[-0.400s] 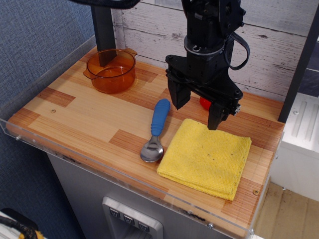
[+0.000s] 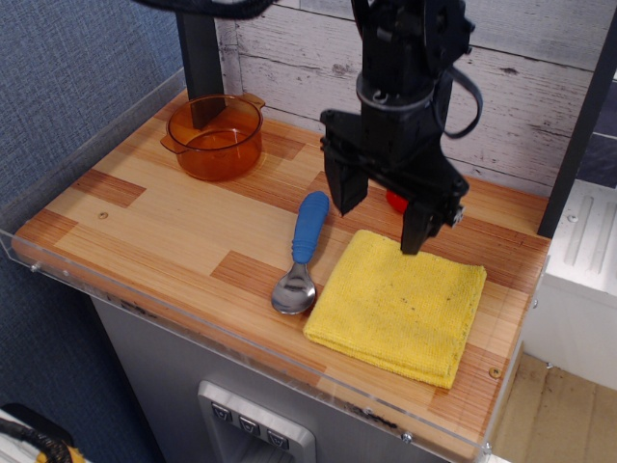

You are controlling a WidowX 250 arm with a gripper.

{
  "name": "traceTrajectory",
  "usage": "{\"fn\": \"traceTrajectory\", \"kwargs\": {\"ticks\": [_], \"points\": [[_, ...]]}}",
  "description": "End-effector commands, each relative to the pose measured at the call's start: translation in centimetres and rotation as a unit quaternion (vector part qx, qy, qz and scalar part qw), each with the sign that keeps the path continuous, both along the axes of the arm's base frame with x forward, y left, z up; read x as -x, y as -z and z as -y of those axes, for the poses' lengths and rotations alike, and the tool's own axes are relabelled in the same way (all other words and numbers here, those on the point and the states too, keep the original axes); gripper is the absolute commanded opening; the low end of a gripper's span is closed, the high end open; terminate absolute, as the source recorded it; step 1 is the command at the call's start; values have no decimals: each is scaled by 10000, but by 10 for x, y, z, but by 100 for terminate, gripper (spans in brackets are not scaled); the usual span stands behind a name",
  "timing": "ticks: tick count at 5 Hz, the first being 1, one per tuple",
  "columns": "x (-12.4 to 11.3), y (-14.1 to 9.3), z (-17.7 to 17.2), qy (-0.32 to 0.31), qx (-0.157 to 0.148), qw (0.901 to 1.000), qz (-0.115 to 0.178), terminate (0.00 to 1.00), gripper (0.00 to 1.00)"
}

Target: Move the blue spoon to the front left corner of the table.

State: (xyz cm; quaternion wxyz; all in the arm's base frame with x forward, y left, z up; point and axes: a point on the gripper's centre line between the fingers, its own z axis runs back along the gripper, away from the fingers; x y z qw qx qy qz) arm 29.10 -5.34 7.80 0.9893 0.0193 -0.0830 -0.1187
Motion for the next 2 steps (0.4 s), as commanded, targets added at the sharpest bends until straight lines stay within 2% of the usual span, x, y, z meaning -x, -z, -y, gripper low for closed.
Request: {"fn": "traceTrajectory", "kwargs": {"ticks": [1, 2], "points": [[3, -8, -46, -1147, 214, 9931, 128, 0, 100], [-3, 0, -69, -1592, 324, 9867, 22, 0, 100]]}}
